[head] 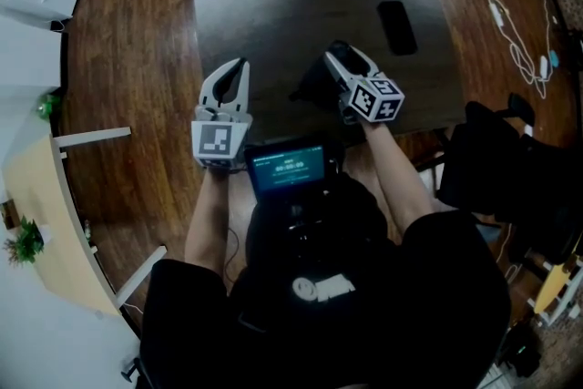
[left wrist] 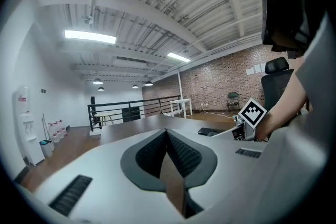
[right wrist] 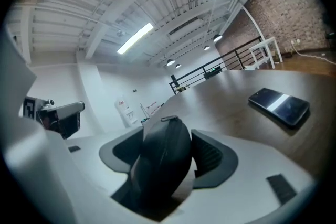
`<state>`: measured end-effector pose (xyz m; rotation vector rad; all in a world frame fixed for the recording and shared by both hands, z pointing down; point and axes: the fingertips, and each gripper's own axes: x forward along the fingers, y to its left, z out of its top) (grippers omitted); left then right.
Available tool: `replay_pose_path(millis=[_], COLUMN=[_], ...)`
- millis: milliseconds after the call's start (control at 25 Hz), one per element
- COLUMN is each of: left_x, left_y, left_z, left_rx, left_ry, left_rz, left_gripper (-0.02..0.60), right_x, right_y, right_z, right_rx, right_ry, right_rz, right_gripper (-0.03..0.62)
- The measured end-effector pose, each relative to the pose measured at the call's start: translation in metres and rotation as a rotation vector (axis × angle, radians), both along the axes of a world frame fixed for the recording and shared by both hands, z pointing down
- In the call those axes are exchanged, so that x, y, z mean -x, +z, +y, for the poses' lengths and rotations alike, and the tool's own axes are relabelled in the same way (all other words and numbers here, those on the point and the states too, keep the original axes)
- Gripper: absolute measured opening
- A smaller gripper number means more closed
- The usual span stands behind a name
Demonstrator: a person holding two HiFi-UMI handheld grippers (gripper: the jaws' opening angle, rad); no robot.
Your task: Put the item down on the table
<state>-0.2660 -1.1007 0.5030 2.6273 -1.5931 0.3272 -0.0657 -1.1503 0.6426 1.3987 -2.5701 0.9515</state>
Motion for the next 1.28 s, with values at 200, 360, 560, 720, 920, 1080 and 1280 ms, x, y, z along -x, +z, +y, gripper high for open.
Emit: replay_pose_path(millis=[200,360,560,720,920,1080,1280], left_x=[-0.002,-0.006,-0.013,-0.017,-0.021,-0.032,-0.05], left_y=[-0.004,-0.007,-0.011,-0.018,-0.028,-0.037,-0.059], left_z=[-0.001,0.002,0.011,0.021,0.036,0.053,0.079], left_rx=[-0.008,-0.004,-0.006,-0.016,-0.043,-0.07,-0.108], left_ry=[-0.002,-0.012,-0.02,-0.033,-0.052,-0.059,-0.067], left_rz=[0.014,0.016,0.007,0.017,0.044,0.052,0.078], left_gripper=[0.002,0.002,0.002,0.002,0.002,0.002,0.0], right_x=[0.001,-0.007,-0.023,-0.034,-0.04,-0.039,-0.039], right_y=[0.002,0.0,-0.002,-0.016,-0.045,-0.098,-0.179], right_z=[0.003,0.006,0.01,0.013,0.026,0.047,0.087], right_rx=[-0.011,-0.025,-0.047,-0.103,-0.196,-0.319,-0.485], right_ry=[-0.034,-0.045,-0.038,-0.034,-0.045,-0.063,-0.073], right_rz=[0.042,0.086,0.128,0.163,0.195,0.162,0.082], right_gripper=[0.379,0.411,0.422,0.423,0.422,0.345,0.082])
